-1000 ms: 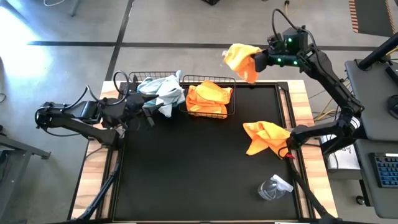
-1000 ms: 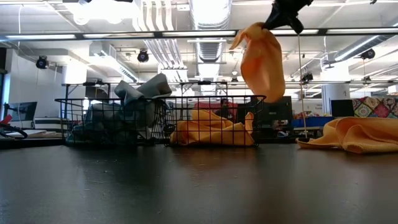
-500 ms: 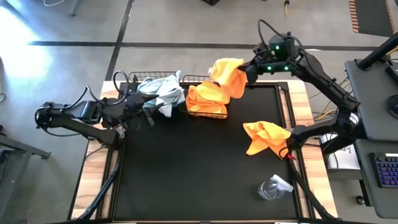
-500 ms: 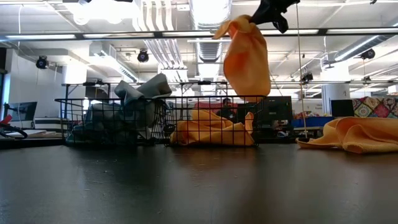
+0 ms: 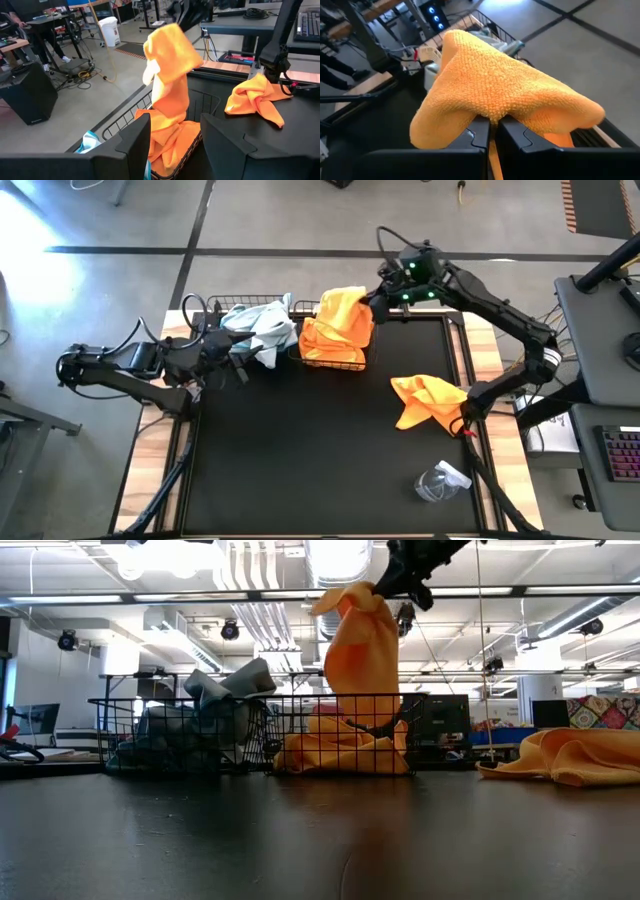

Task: Sort microfiber towel by color & place in baskets
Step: Put the yellow towel into the right black wire basket

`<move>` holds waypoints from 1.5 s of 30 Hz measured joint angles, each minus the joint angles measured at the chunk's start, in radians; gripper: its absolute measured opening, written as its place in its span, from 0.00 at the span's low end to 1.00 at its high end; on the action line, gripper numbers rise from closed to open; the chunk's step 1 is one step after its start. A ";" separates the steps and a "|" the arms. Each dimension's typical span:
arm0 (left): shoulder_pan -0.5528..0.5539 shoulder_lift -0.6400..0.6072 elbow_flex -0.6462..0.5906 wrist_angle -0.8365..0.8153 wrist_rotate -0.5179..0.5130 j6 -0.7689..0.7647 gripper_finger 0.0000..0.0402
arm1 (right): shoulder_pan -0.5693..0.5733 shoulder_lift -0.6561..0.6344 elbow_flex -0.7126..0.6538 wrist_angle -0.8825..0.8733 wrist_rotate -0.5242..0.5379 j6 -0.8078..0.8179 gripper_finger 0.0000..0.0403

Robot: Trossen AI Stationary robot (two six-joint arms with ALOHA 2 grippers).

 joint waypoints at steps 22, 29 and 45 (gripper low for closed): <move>0.000 0.000 0.000 -0.002 0.000 0.002 0.39 | 0.011 0.192 0.000 -0.088 0.002 -0.015 0.03; 0.000 0.000 0.000 -0.013 0.001 0.002 0.39 | 0.013 0.202 0.000 -0.089 0.002 -0.018 0.03; 0.000 0.000 0.000 -0.025 0.001 0.002 0.39 | 0.029 0.199 0.000 -0.089 0.002 -0.111 0.04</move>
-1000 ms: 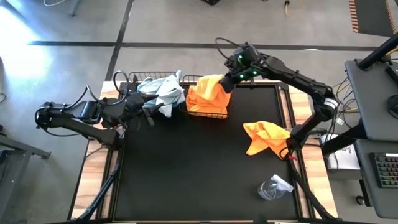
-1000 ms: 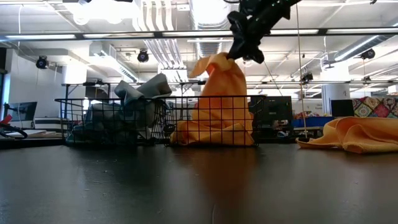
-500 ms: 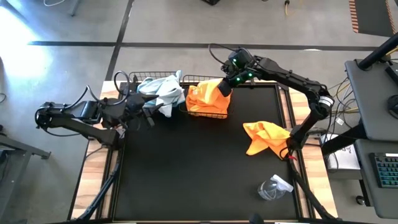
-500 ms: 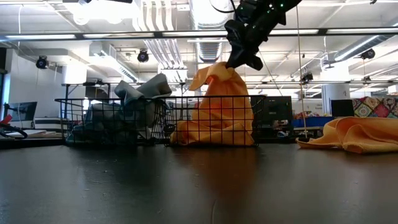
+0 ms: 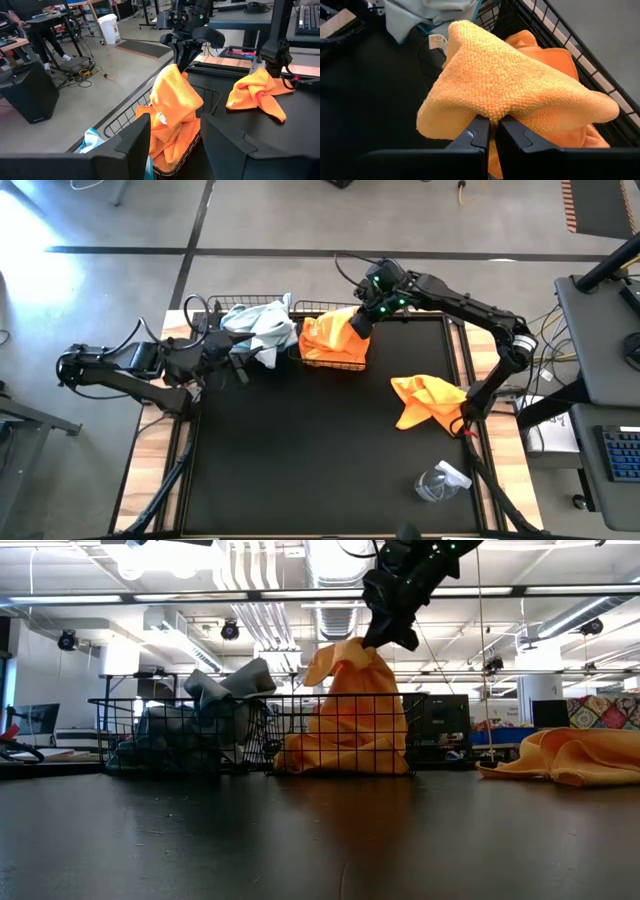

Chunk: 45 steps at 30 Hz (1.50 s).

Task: Sort microfiber towel by color & place in baskets
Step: Put the yellow towel into the right black wire basket

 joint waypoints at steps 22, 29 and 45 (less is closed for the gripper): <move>0.000 0.000 0.000 -0.002 0.000 0.000 0.39 | 0.003 -0.002 0.000 -0.072 0.079 -0.034 0.42; 0.000 0.000 0.000 -0.016 0.001 0.000 0.39 | 0.003 -0.003 -0.001 -0.345 0.079 -0.009 0.38; 0.000 0.000 0.000 -0.022 0.000 0.000 0.39 | 0.036 -0.067 -0.001 -0.805 0.083 -0.001 0.35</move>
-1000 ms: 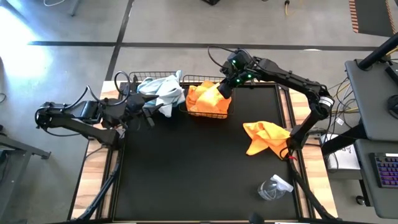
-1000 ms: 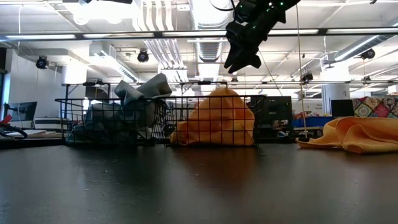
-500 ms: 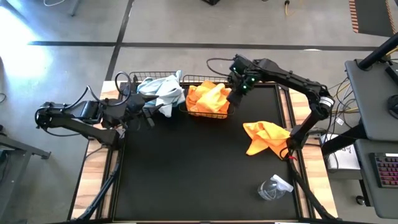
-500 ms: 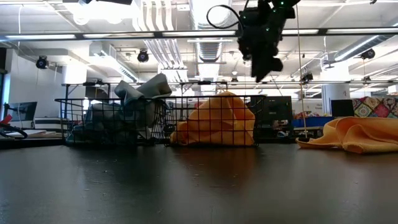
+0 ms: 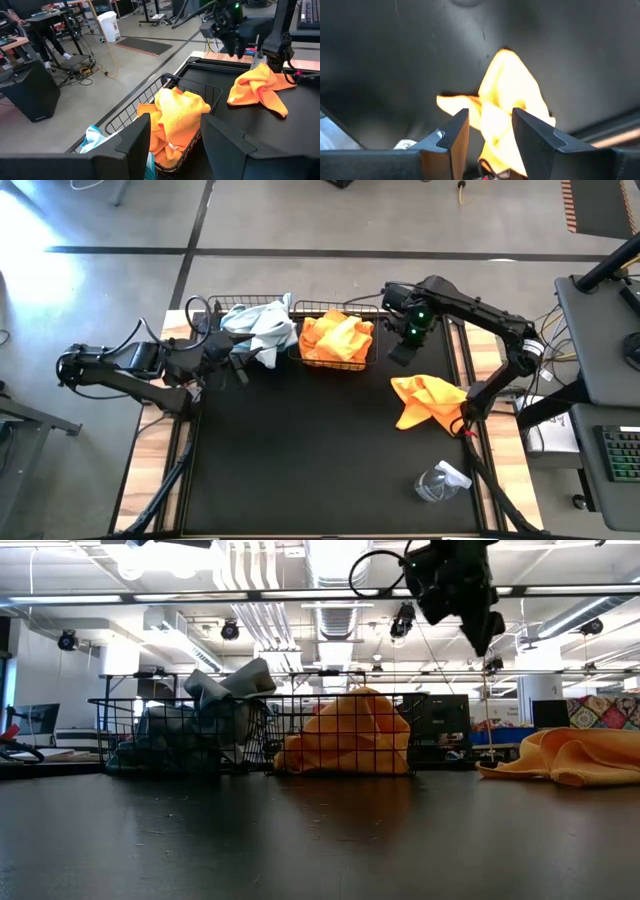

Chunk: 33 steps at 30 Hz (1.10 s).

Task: Sort microfiber towel by color & place in baskets
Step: Put the yellow towel into the right black wire basket

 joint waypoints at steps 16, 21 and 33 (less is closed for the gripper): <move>0.000 0.000 0.000 0.001 0.000 0.000 0.39 | 0.028 -0.215 0.000 -0.004 0.002 0.159 0.35; 0.000 0.000 0.000 0.002 0.000 0.000 0.39 | 0.028 -0.279 0.000 -0.005 0.021 0.204 0.35; 0.000 -0.003 0.000 0.020 -0.087 0.000 0.39 | 0.028 -0.338 -0.062 -0.003 0.151 0.226 0.35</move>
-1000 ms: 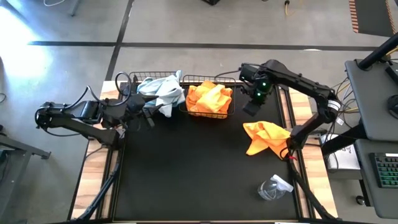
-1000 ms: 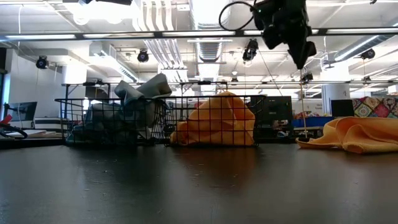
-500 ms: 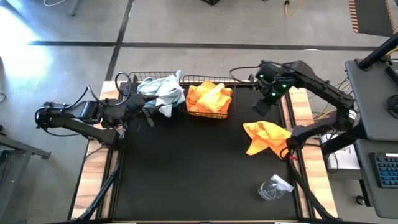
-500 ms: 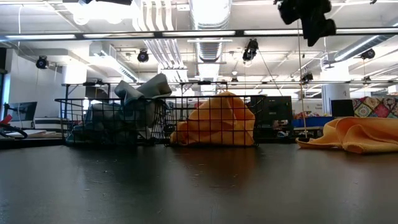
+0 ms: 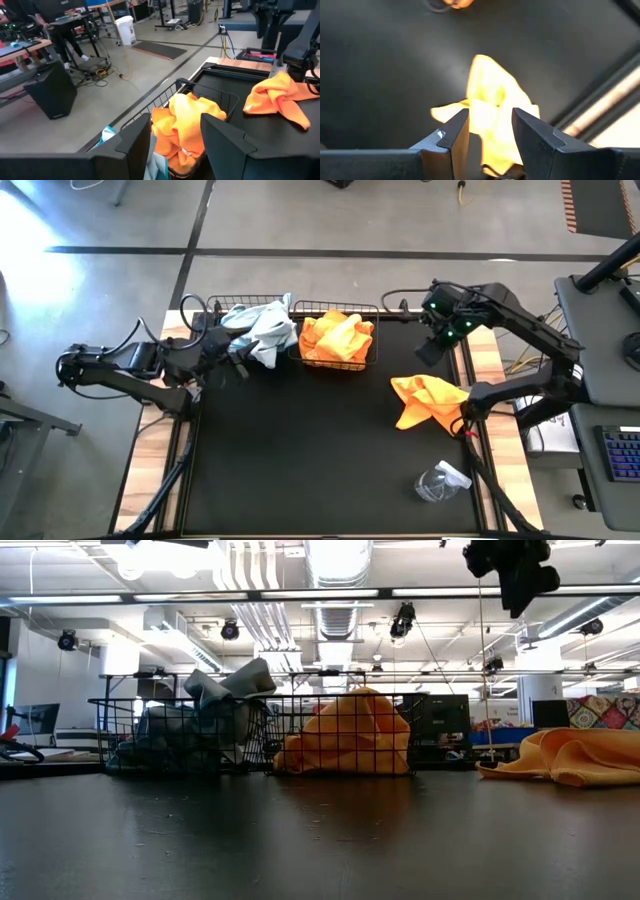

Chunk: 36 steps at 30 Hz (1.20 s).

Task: Sort microfiber towel by color & place in baskets
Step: Put the yellow towel into the right black wire basket

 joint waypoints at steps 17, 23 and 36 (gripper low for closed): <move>0.000 -0.034 0.000 0.040 -0.017 0.079 0.39 | 0.000 -0.045 -0.369 -0.001 0.012 -0.015 0.35; 0.000 -0.045 0.000 0.069 -0.018 0.126 0.39 | 0.000 -0.044 -0.501 0.010 0.011 -0.008 0.35; 0.000 -0.055 0.000 0.073 -0.018 0.134 0.39 | 0.000 -0.042 -0.666 0.271 -0.084 -0.006 0.35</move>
